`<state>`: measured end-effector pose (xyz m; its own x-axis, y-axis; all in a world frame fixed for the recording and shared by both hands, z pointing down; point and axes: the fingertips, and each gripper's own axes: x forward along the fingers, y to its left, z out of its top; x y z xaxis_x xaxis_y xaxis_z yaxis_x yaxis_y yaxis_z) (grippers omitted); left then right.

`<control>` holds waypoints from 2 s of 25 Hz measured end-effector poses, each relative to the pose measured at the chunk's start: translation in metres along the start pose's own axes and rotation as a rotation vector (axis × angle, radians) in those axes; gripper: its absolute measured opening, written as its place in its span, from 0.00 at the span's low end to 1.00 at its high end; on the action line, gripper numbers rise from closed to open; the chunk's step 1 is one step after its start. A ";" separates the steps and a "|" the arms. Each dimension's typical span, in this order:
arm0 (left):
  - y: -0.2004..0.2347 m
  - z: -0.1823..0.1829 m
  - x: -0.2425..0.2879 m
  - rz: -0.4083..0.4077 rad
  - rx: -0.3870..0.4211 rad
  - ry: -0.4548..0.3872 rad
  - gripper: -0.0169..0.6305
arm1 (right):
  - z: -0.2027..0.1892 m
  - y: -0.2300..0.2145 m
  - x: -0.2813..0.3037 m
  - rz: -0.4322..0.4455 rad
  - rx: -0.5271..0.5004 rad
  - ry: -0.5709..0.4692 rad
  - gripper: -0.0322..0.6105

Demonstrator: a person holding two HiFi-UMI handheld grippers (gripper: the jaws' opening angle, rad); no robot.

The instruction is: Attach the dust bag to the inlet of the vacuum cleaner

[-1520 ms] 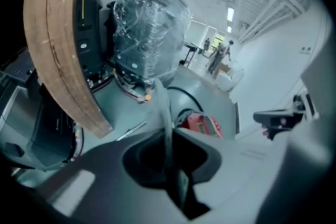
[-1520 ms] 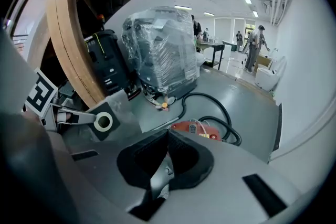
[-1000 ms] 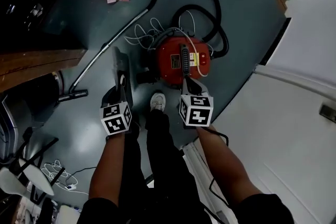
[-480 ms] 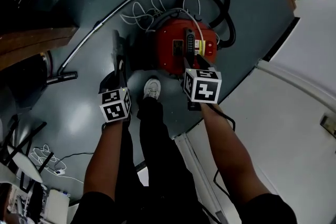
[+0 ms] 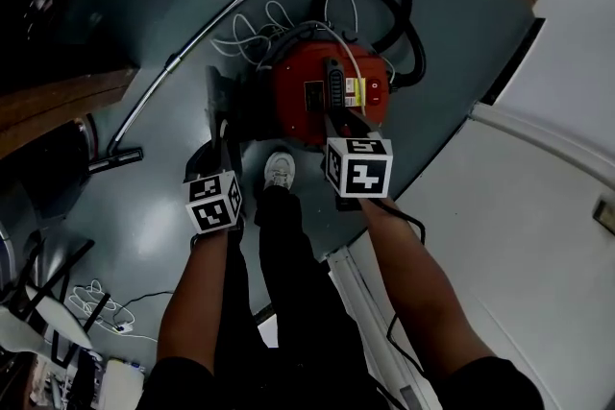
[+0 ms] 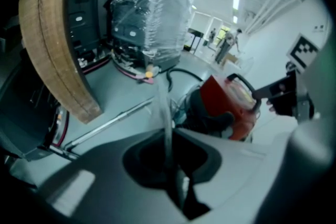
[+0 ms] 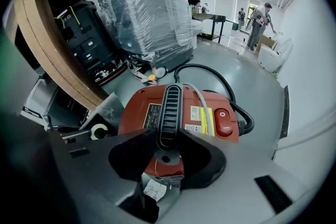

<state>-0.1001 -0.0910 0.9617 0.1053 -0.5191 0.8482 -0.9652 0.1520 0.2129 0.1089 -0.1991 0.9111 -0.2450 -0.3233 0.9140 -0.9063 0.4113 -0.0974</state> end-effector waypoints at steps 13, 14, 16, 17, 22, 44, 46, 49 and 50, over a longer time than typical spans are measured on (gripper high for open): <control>-0.009 -0.007 0.010 0.021 -0.155 0.030 0.06 | 0.002 -0.001 -0.002 -0.011 -0.005 -0.038 0.26; -0.008 -0.007 0.011 0.020 -0.163 0.034 0.06 | 0.002 0.000 -0.002 -0.015 -0.008 -0.041 0.26; -0.009 -0.006 0.014 0.015 -0.181 0.038 0.06 | 0.002 0.000 -0.002 -0.018 -0.009 -0.044 0.26; -0.009 -0.006 0.015 0.014 -0.185 0.041 0.06 | 0.002 0.000 -0.002 -0.016 -0.009 -0.044 0.26; -0.017 -0.005 0.015 0.049 -0.112 0.078 0.06 | 0.003 0.001 -0.002 -0.006 -0.012 -0.046 0.26; -0.039 -0.016 0.018 -0.200 -0.263 0.263 0.09 | 0.003 -0.003 -0.003 0.003 -0.025 -0.027 0.26; -0.041 -0.018 0.016 -0.183 -0.268 0.274 0.09 | 0.002 -0.003 -0.003 0.005 -0.028 -0.018 0.26; -0.042 -0.025 0.012 -0.166 -0.258 0.283 0.09 | -0.003 -0.005 -0.003 0.016 -0.033 -0.005 0.25; -0.043 -0.026 0.011 -0.151 -0.236 0.285 0.09 | -0.004 -0.005 -0.003 0.021 -0.033 -0.001 0.25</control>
<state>-0.0515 -0.0810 0.9748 0.3365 -0.3011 0.8922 -0.8555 0.2983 0.4233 0.1155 -0.1966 0.9103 -0.2639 -0.3151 0.9116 -0.8890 0.4461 -0.1032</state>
